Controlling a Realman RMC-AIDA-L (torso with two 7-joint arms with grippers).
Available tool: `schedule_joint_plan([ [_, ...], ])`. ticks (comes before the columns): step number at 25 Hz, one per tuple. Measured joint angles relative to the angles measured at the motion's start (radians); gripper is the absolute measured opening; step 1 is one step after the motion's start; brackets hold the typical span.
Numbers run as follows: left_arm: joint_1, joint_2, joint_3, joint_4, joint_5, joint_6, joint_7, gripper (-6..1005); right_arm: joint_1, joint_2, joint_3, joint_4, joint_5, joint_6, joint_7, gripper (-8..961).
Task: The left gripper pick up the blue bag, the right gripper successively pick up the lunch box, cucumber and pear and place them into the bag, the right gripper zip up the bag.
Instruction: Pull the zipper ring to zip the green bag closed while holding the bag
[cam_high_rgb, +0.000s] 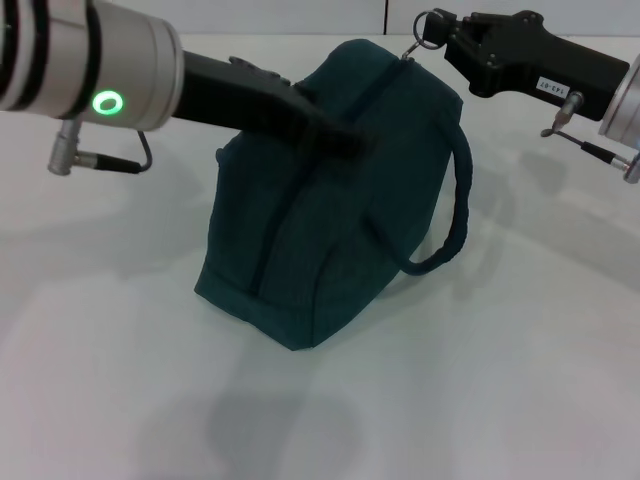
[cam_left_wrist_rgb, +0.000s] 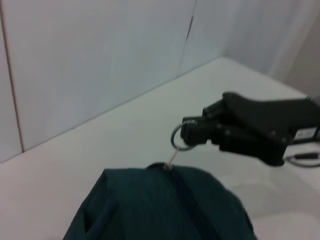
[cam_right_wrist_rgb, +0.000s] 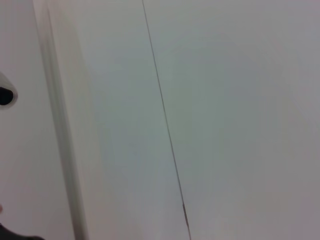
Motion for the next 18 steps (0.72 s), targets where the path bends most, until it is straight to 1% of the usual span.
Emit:
schedule_joint_plan([
  [6,0.001,-0.001,0.087,-0.001,0.080,-0.033,-0.003,873,-0.001,0.001,-0.001,0.000,-0.001,0.000,0.000,27],
  [12,0.000,-0.001,0.115,-0.014,0.113,-0.054,-0.007,853,-0.001,0.001,0.000,0.004,0.000,-0.010,0.000,27],
  [18,0.001,0.002,0.144,-0.034,0.116,-0.057,0.016,822,-0.001,0.001,0.000,0.007,0.001,-0.022,0.000,28],
])
